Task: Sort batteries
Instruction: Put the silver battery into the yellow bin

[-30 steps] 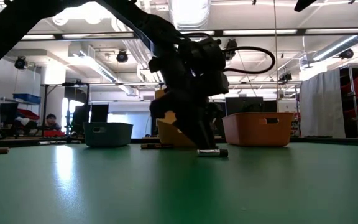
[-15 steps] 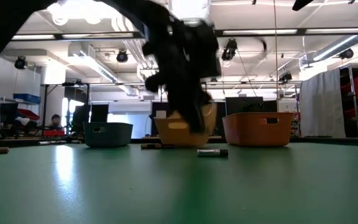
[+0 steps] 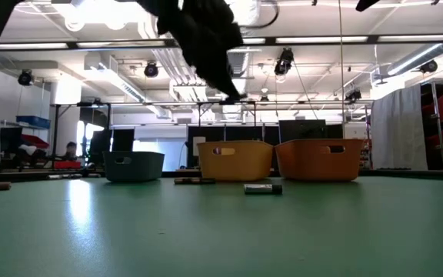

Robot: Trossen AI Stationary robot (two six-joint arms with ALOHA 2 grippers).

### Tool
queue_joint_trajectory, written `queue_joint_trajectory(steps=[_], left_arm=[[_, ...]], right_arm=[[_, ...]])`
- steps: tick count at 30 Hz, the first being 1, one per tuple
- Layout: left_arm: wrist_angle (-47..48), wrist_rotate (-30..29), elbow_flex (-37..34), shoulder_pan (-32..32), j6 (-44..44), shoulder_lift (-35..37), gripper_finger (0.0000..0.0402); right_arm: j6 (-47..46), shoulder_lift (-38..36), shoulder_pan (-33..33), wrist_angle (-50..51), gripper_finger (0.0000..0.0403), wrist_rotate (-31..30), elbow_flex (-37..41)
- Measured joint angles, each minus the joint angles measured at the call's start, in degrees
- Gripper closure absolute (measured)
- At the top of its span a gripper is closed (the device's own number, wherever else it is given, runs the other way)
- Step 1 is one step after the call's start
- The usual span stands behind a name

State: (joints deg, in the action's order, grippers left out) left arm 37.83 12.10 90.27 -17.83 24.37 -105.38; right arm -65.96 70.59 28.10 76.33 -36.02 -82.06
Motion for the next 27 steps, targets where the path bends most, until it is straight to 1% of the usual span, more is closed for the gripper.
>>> queue_joint_trajectory(steps=[4, 8, 10, 15, 17, 18, 19, 21, 25, 27], left_arm=[[-3.75, -1.90, 0.06, -6.77, 0.03, -2.80, 0.0395], [-6.60, -3.01, -0.10, -10.01, -1.90, -7.42, 0.0384], [-7.64, -4.05, -0.01, -10.45, -2.73, -8.75, 0.0368], [-5.83, -10.85, 1.17, -10.66, -1.33, -13.07, 0.0305], [-4.47, -10.83, 4.16, -11.06, -0.50, -14.76, 0.0282], [-2.97, -9.70, 5.94, -11.32, -0.49, -15.79, 0.0273], [-1.25, -8.53, 8.03, -11.57, -0.79, -17.05, 0.0264], [2.40, -8.18, 12.47, -11.89, -1.91, -20.15, 0.0252], [14.22, -8.18, 22.74, -12.29, -2.91, -26.10, 0.0242], [19.40, -8.17, 26.82, -12.43, -4.73, -28.28, 0.0241]], right_arm=[[0.67, 1.08, 0.00, -2.19, 0.0237, -0.17, 0.00], [0.24, 2.81, 0.00, -3.82, 0.0233, -0.17, 0.00], [-0.61, 3.49, 0.00, -4.59, 0.0230, 0.10, 0.00], [-2.45, 4.33, 0.00, -7.32, 0.0225, 1.55, 0.00], [-3.08, 4.33, 0.00, -7.54, 0.0226, 1.97, 0.00], [-3.12, 4.37, 0.00, -8.10, 0.0228, 1.95, 0.00], [-3.16, 4.28, 0.00, -8.34, 0.0229, 1.95, 0.00], [-3.31, 4.15, 0.00, -8.45, 0.0234, 2.00, 0.00], [-3.52, 3.83, 0.00, -8.56, 0.0242, 1.98, -1.29], [-3.43, 3.78, 0.00, -8.53, 0.0246, 1.98, -1.80]])
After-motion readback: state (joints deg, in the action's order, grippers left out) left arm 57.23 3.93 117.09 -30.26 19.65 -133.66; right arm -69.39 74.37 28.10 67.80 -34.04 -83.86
